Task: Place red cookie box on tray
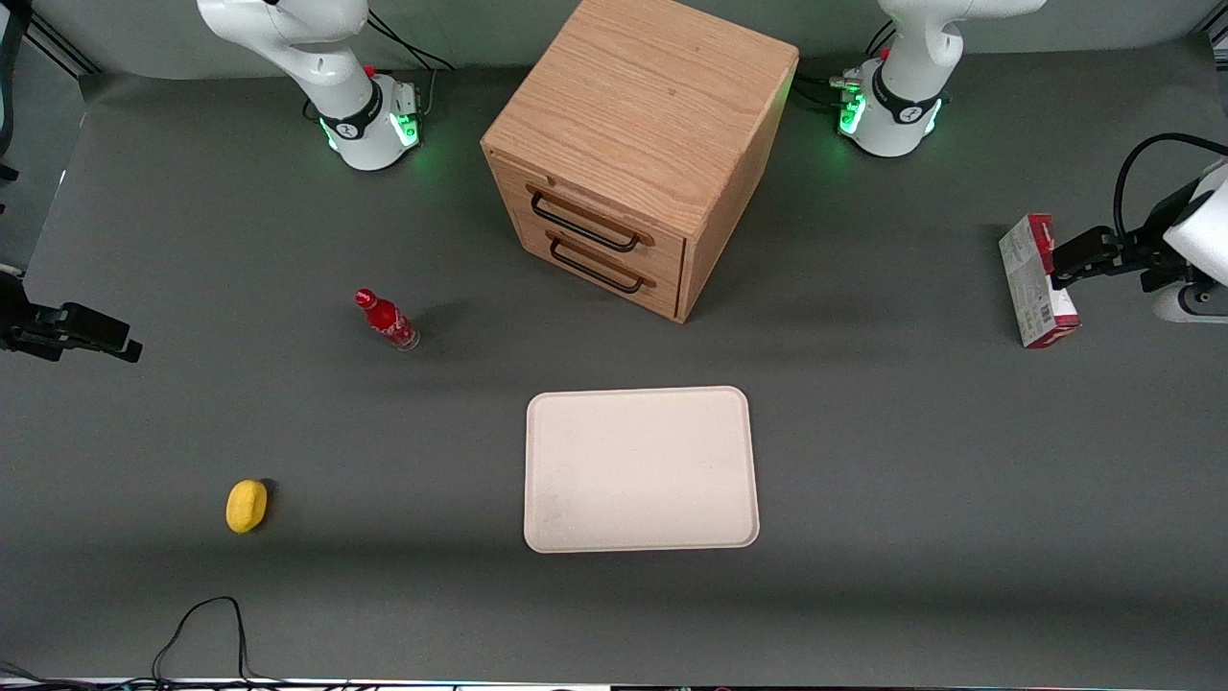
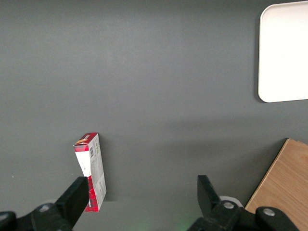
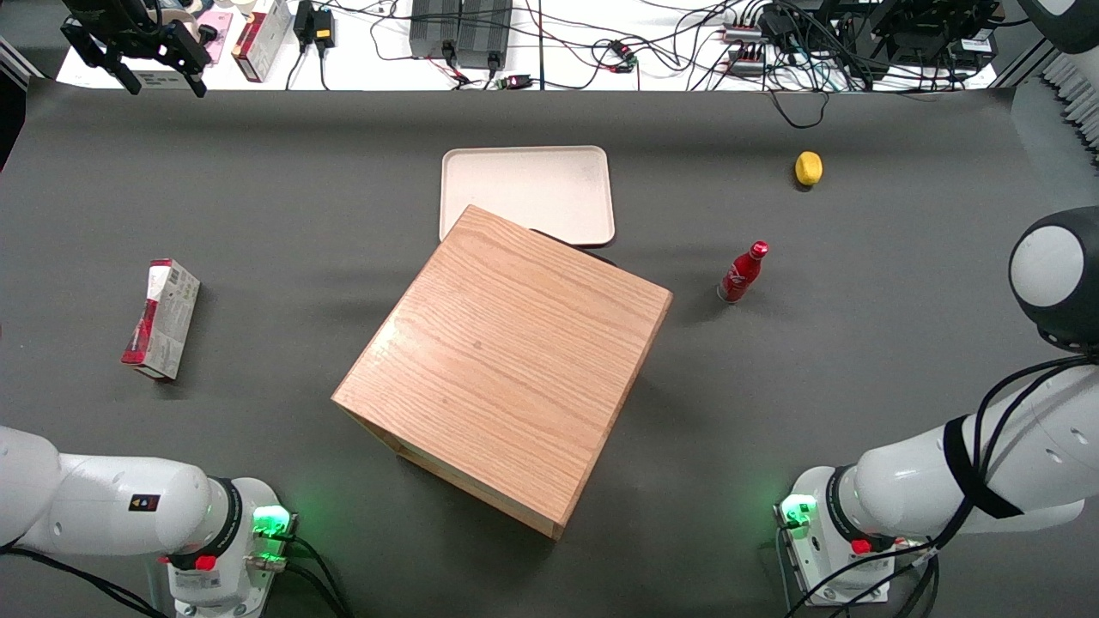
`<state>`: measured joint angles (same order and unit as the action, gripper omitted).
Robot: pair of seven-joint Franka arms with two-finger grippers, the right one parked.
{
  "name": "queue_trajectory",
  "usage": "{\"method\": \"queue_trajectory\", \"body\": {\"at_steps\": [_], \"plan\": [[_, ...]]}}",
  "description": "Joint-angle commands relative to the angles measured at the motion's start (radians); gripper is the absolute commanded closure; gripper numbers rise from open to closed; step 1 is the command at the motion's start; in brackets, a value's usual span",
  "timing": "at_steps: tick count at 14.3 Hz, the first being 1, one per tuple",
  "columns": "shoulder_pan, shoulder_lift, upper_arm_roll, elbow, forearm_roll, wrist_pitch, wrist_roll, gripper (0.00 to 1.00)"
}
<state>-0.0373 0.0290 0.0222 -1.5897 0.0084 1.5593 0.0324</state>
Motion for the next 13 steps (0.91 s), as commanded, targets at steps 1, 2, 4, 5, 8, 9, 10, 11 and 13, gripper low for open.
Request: {"method": "queue_trajectory", "body": {"at_steps": [1, 2, 4, 5, 8, 9, 10, 11, 13], "plan": [[0.011, -0.006, -0.011, 0.004, -0.005, -0.022, -0.006, 0.0], [0.013, -0.006, -0.011, 0.004, -0.005, -0.022, -0.006, 0.0], [0.016, -0.004, -0.005, 0.004, -0.001, -0.031, -0.005, 0.0], [0.016, -0.007, -0.002, 0.001, 0.004, -0.044, -0.002, 0.0], [0.065, -0.049, 0.027, -0.051, 0.019, -0.047, 0.124, 0.0], [0.101, -0.072, 0.028, -0.087, 0.022, -0.035, 0.153, 0.0], [0.14, -0.089, 0.027, -0.117, 0.036, -0.022, 0.193, 0.0], [0.17, -0.105, 0.028, -0.146, 0.048, -0.006, 0.243, 0.0], [0.259, -0.136, 0.028, -0.203, 0.05, 0.027, 0.323, 0.0]]}}
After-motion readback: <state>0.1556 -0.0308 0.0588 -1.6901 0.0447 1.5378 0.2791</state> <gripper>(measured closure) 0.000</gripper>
